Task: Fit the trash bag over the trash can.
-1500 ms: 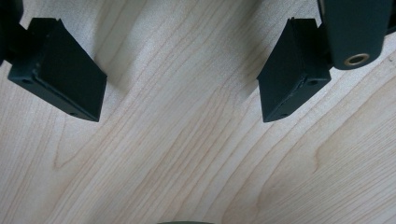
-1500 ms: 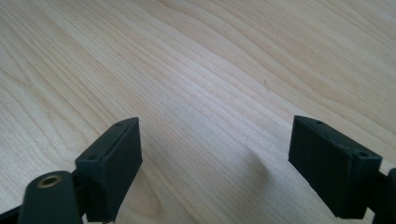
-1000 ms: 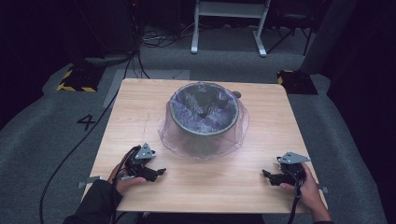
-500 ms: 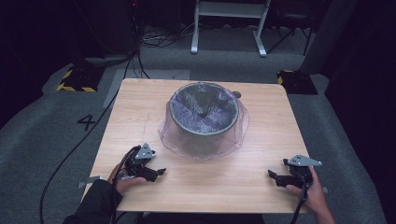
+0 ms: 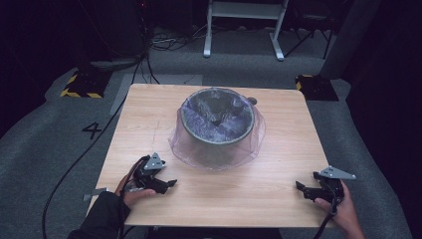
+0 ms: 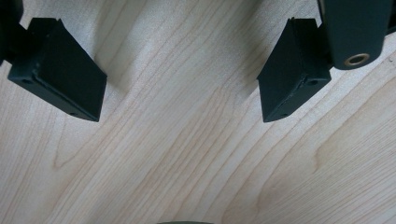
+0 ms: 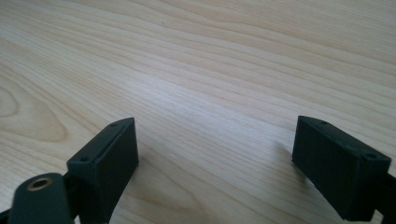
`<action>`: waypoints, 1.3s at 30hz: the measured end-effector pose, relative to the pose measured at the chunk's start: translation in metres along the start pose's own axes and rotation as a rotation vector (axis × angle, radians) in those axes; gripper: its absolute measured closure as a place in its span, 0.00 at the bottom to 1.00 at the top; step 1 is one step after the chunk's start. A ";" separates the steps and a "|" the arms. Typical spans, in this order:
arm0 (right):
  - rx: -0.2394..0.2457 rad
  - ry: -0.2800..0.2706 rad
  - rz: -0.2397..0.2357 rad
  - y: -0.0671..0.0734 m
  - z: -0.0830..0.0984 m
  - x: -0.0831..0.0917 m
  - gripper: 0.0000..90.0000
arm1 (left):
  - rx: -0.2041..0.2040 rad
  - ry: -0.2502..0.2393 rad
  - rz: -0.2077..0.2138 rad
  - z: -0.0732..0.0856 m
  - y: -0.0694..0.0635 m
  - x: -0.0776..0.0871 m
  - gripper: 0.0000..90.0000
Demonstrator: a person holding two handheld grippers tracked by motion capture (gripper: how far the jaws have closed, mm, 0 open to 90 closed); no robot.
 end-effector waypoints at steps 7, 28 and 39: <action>-0.027 -0.006 0.028 -0.007 0.004 0.006 0.16 | 0.002 0.000 0.003 0.000 0.000 0.000 0.16; -0.048 -0.011 0.052 -0.009 0.004 0.007 0.16 | -0.001 0.000 0.004 -0.001 0.000 -0.001 0.16; -0.048 -0.011 0.052 -0.009 0.004 0.007 0.16 | -0.001 0.000 0.004 -0.002 0.000 -0.002 0.16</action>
Point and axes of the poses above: each handheld gripper's, and its own axes: x roughly backward along the jaws, z roughly out of its underside, y roughly to its left, the point moved 3 cm from there along -x, roughly forward along the jaws, and after that the axes turned 15 degrees about -z, right-handed, at the moved point
